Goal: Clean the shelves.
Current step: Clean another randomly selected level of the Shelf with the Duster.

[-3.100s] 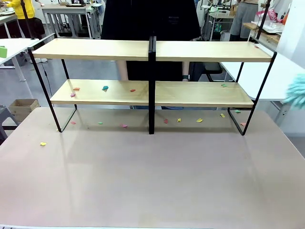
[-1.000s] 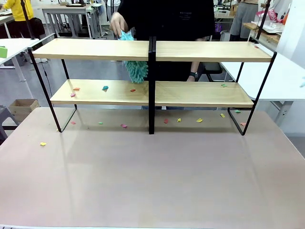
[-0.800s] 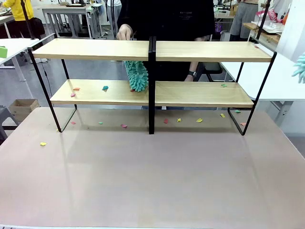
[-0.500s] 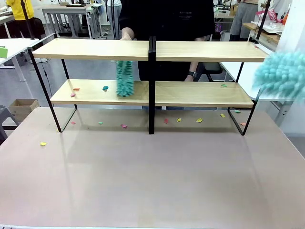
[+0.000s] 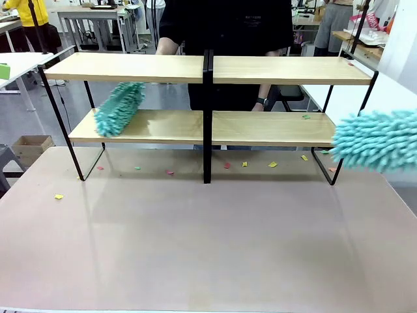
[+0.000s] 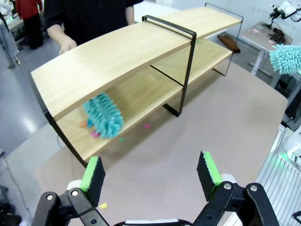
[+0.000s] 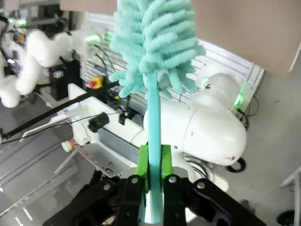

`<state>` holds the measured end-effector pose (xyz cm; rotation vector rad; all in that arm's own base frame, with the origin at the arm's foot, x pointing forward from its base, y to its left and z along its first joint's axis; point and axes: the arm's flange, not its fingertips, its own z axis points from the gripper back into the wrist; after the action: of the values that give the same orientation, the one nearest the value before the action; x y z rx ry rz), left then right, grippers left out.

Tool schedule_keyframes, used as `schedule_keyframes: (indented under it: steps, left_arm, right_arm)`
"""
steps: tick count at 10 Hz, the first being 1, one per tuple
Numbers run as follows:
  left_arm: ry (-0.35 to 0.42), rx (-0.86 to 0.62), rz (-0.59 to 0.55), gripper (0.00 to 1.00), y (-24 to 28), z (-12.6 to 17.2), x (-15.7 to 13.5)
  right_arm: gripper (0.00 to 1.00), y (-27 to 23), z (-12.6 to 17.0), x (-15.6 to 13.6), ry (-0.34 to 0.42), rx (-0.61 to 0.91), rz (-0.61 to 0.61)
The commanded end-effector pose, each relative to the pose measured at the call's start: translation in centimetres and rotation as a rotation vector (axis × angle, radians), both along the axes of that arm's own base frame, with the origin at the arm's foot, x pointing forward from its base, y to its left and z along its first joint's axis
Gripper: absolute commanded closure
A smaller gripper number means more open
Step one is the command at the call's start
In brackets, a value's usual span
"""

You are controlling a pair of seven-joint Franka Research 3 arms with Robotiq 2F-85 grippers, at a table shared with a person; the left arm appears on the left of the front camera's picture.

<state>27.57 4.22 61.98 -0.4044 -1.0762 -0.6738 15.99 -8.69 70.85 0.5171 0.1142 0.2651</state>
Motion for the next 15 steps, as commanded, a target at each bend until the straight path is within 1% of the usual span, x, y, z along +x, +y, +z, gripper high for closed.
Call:
schedule_keyframes:
  steps: [1,2,3,4,5,6,7,8,9,10,11,12,14,15]
  left_arm:
    - [0.004,0.006,0.009,0.0,-0.1,0.0,-0.1]
    - [0.004,0.006,0.009,0.0,-0.1,0.0,-0.1]
    - [0.004,0.006,0.009,0.0,-0.1,0.0,-0.1]
    - [0.004,0.006,0.009,0.0,-0.1,0.0,-0.1]
    - [0.004,0.006,0.009,0.0,-0.1,0.0,-0.1]
    - [0.004,0.006,0.009,0.0,-0.1,0.0,-0.1]
    - [0.004,0.006,0.009,0.0,-0.1,0.0,-0.1]
    - [0.004,0.006,0.009,0.0,-0.1,0.0,-0.1]
    - [0.004,0.006,0.009,0.0,-0.1,0.0,-0.1]
    - [0.004,0.006,0.009,0.0,-0.1,0.0,-0.1]
    - [0.004,0.006,0.009,0.0,-0.1,0.0,-0.1]
    - [0.004,0.006,0.009,0.0,-0.1,0.0,-0.1]
    - [0.004,0.006,0.009,0.0,-0.1,0.0,-0.1]
    - [0.004,0.006,0.009,0.0,-0.1,0.0,-0.1]
  right_arm:
    - [0.88,5.2,-0.9,2.2,-0.086,-0.038,0.019]
    - [0.88,7.1,-1.8,2.7,-0.138,-0.091,-0.086]
    - [0.88,9.4,-2.7,3.0,-0.157,-0.079,-0.07]
    - [0.88,11.3,-3.5,3.1,-0.206,-0.079,-0.101]
    - [0.88,12.9,-4.1,3.5,-0.153,-0.11,-0.015]
    - [0.88,11.5,-4.0,3.6,0.012,-0.108,0.278]
    - [0.88,9.6,-3.8,4.1,0.131,-0.139,0.295]
    - [0.88,7.2,-3.3,3.5,0.147,-0.08,0.332]
    - [0.88,3.9,-2.7,2.4,0.142,-0.027,0.299]
    - [0.88,1.1,-2.8,1.0,0.132,-0.03,0.248]
    - [0.88,-0.3,-3.0,0.0,0.126,-0.025,0.223]
    - [0.88,-0.6,-3.3,-0.3,0.125,-0.034,0.215]
    - [0.88,1.1,-3.9,1.1,0.123,-0.028,0.216]
    - [0.88,2.6,-4.1,1.9,0.103,-0.017,0.196]
